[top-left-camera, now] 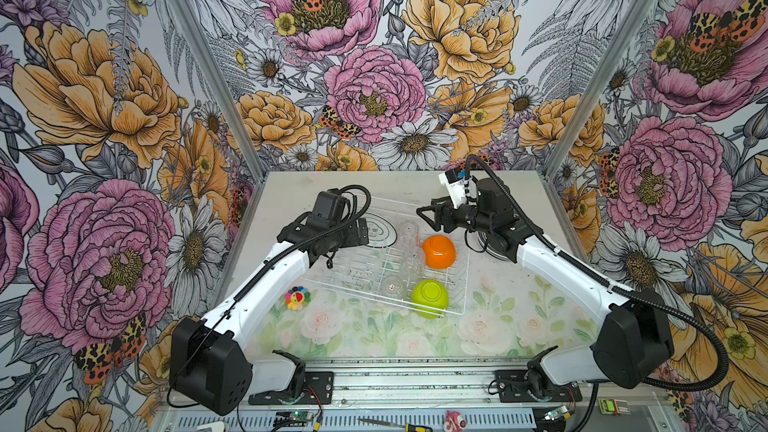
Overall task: Unload the mixed dishes from the dish rack
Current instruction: 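Swing the right gripper back over the rack toward the green-rimmed logo plate, then lower the right gripper onto the green-rimmed logo plate and close it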
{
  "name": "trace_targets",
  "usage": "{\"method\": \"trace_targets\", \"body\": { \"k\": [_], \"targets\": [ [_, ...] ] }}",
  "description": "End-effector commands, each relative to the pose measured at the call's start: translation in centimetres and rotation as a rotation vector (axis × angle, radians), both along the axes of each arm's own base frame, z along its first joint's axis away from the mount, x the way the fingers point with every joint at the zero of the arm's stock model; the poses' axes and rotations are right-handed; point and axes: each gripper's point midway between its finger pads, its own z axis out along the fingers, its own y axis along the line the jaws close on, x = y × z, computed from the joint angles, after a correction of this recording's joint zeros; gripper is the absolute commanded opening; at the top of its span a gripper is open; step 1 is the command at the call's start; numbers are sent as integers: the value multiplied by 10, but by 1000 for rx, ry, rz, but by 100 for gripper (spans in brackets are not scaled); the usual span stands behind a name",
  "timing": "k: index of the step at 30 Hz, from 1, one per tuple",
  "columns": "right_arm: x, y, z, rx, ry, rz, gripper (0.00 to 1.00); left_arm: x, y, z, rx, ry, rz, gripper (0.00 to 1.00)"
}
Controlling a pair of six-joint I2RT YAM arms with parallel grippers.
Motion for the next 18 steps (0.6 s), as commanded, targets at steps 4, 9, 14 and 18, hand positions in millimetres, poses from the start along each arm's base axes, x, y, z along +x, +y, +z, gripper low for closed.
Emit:
{"method": "trace_targets", "body": {
  "k": [4,9,14,18],
  "targets": [
    [-24,39,-17,-51,3,82,70,-16,-15,39,-104,-66,-65,99],
    [-33,83,-32,-105,5,89,70,-36,3,41,-120,-93,-51,99],
    [-29,116,-49,-140,28,83,69,-59,34,44,-164,-116,-16,99],
    [-12,119,-52,-162,18,3,68,-79,52,46,-154,-161,-13,99]
  ]
}}
